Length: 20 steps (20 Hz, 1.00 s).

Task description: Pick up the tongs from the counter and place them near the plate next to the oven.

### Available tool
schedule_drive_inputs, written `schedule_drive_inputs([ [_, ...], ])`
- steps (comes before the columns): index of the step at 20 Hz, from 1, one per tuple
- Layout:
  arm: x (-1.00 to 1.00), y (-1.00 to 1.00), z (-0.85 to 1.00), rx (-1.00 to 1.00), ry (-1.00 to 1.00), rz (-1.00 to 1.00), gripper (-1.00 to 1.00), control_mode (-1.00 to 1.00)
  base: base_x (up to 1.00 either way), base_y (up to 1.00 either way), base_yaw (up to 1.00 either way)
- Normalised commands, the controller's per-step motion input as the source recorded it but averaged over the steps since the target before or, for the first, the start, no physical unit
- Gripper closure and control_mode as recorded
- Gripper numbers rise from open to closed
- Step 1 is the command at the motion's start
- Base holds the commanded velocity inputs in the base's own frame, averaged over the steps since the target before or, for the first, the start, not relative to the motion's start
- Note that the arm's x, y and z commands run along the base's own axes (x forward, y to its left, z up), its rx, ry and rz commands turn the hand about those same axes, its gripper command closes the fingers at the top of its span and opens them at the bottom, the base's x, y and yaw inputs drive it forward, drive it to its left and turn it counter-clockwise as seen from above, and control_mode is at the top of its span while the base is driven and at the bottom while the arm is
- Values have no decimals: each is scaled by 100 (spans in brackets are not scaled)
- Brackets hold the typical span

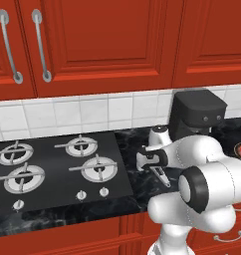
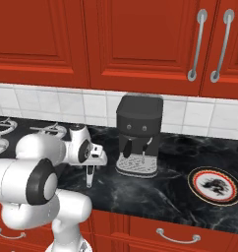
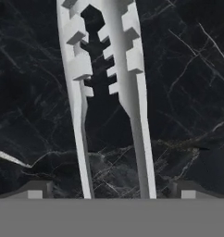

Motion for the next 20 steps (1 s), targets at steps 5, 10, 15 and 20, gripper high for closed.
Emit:
schedule_drive_inputs([
  [5,8,0,-24,0,0,0,-100,-100,0,0,0],
  [10,3,0,-21,0,0,0,-100,-100,0,0,0],
  [15,0,0,-24,0,0,0,100,-100,0,0,0],
  [20,0,0,-22,0,0,0,100,-100,0,0,0],
])
